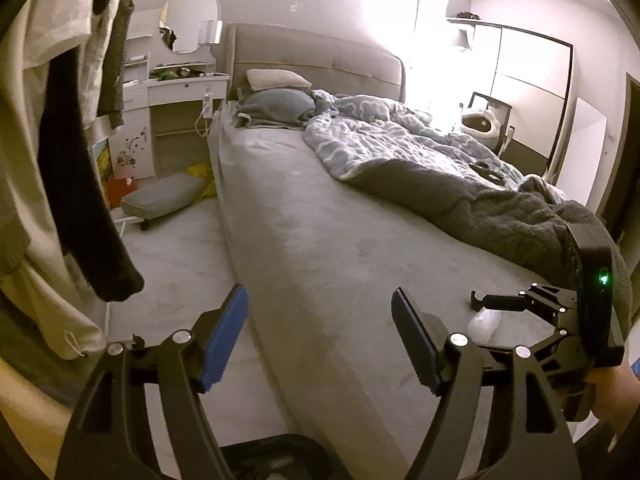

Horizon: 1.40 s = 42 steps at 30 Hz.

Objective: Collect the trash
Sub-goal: 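Move both tools back from the bin toward the bed, then grasp clear bubble wrap with right tool while left tool grasps black curved piece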

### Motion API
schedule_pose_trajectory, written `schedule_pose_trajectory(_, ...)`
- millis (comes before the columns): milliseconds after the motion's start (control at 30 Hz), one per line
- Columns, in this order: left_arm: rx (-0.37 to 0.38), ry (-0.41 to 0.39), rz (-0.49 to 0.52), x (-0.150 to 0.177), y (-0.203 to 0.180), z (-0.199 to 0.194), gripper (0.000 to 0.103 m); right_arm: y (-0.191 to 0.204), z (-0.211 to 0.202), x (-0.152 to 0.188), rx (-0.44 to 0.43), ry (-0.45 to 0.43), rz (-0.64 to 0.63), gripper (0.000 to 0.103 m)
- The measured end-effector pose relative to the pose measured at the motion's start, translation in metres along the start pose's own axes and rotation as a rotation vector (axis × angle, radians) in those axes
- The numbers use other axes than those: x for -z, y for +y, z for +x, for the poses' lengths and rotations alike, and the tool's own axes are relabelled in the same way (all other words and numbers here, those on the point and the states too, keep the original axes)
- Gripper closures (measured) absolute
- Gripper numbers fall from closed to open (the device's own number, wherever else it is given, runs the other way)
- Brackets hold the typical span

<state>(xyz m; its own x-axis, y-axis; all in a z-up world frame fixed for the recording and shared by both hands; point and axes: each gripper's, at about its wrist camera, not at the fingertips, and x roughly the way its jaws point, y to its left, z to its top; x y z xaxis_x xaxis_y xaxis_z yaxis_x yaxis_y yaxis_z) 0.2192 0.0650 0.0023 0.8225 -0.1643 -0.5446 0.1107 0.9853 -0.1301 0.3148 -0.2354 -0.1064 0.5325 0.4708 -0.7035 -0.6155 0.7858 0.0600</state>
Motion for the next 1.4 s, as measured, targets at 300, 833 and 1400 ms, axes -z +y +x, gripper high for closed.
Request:
schedule_pose_trajectory(300,0.034,0.036,0.008,0.000,-0.022,0.025,0.021,-0.035,0.016,0.016,0.029,0.038,0.041,0.017)
schedule_pose_trajectory(833,0.091,0.078,0.002,0.004,-0.057,0.059,0.019,-0.059,0.016,0.033,0.051,0.053,0.026,0.035)
schedule_pose_trajectory(1400,0.139,0.114,0.010,0.013,-0.103,0.092,0.015,-0.102,-0.019,0.038,-0.021,-0.023,0.136,0.058)
